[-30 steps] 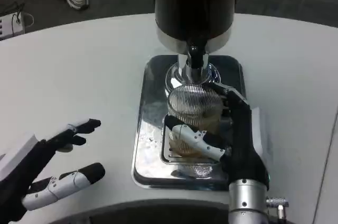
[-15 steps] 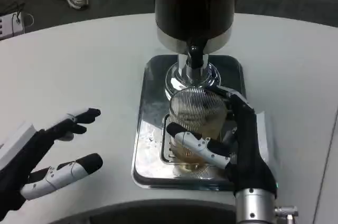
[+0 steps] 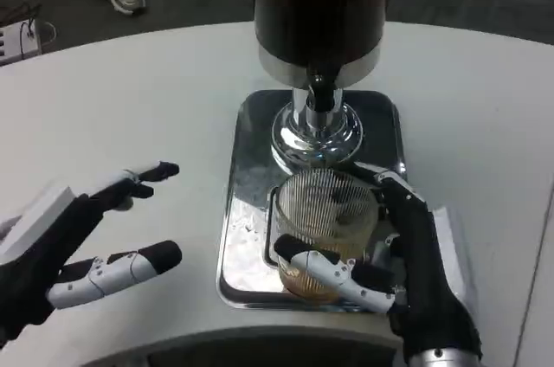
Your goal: Grasp the cup under the faucet to collect the drink, then remove the cup.
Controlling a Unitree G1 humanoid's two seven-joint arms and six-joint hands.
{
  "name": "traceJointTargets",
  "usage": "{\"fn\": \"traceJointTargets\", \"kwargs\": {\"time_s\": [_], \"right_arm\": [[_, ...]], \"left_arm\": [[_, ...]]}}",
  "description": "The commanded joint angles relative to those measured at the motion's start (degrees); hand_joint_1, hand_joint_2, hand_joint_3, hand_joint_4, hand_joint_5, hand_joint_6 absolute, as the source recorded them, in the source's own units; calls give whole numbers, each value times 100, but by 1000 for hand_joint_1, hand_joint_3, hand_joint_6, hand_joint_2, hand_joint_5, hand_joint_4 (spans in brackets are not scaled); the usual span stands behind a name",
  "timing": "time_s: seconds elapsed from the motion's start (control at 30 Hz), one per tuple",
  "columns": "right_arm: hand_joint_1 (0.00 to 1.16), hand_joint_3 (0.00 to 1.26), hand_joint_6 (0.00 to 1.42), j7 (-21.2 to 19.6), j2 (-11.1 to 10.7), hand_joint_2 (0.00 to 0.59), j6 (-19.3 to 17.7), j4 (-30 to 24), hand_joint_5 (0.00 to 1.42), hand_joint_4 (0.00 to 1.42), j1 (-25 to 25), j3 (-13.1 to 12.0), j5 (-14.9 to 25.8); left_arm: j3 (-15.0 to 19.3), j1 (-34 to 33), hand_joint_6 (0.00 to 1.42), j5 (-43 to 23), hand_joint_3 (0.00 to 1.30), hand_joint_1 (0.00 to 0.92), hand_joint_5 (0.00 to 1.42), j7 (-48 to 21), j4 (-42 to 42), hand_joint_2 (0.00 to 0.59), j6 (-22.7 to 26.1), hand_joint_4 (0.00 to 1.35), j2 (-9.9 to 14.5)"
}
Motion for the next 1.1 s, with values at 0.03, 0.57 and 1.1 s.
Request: {"fn": "traceJointTargets", "kwargs": {"time_s": [0.03,0.57,1.1], "right_arm": [[908,818,1379,284,-14,247,-39,-721,1251,1072,424,-23,54],[924,872,1416,1530,-404,239,44,-2297,1291,1101,1136,-479,406],[925,888,1418,2467,-909,239,-24,-3217,1303,1110,1837,-1066,1115]], "left_arm": [[-134,-7,245,188,202,0,195,36,-20,75,-107,134,68],[-186,553,211,468,179,0,141,-15,-1258,76,167,77,0],[276,1970,141,557,98,0,29,-61,-3251,75,818,0,-247]]}}
